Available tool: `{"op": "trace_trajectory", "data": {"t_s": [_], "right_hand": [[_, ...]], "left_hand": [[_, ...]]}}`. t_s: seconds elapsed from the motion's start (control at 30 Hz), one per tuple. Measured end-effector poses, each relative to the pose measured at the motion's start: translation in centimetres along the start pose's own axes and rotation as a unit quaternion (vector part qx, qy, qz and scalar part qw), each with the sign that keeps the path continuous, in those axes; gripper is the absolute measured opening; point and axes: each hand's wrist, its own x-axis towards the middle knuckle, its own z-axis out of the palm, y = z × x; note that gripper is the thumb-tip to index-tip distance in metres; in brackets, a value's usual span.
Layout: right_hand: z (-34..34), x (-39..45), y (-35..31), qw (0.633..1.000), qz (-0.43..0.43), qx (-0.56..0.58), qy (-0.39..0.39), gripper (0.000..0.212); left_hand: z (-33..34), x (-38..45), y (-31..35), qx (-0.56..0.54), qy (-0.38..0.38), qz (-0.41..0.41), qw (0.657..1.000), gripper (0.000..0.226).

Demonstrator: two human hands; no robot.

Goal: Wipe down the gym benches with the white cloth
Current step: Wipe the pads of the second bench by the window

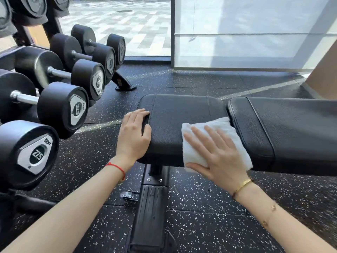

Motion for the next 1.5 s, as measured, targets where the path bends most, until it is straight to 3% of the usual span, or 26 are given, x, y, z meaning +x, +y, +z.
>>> {"op": "trace_trajectory", "data": {"t_s": [0.27, 0.47, 0.63, 0.77, 0.93, 1.1, 1.33, 1.5], "right_hand": [[1.4, 3.7, -6.3, 0.998, 0.014, -0.055, -0.003, 0.08], [1.5, 0.0, -1.6, 0.996, 0.058, -0.065, 0.02, 0.076], [0.5, -0.7, 1.1, 0.992, 0.115, 0.046, 0.034, 0.065], [0.1, 5.0, 0.6, 0.977, 0.185, 0.099, -0.037, 0.055], [0.0, 12.5, -1.5, 0.972, 0.115, 0.128, -0.158, 0.055], [-0.3, 9.8, -1.6, 0.977, 0.043, 0.157, -0.141, 0.055], [0.9, 11.7, 4.8, 0.962, 0.155, 0.159, -0.161, 0.054], [1.8, 16.3, 2.7, 0.972, 0.09, 0.129, -0.176, 0.057]], "left_hand": [[0.2, -0.1, 0.1, 0.001, 0.005, -0.008, 1.0, 0.049], [0.1, 0.0, -0.3, 0.007, -0.008, 0.009, 1.0, 0.038], [0.3, 0.0, 0.1, 0.013, -0.002, 0.002, 1.0, 0.047], [0.5, 0.1, 0.2, 0.03, 0.001, 0.004, 1.0, 0.049], [0.5, 0.1, 0.2, 0.031, 0.002, 0.003, 1.0, 0.049], [0.2, -0.1, 0.0, 0.017, -0.011, 0.006, 1.0, 0.05], [0.2, 0.1, 0.0, 0.016, -0.006, 0.007, 1.0, 0.047], [0.2, 0.4, -0.1, 0.013, -0.004, 0.01, 1.0, 0.044]]}}
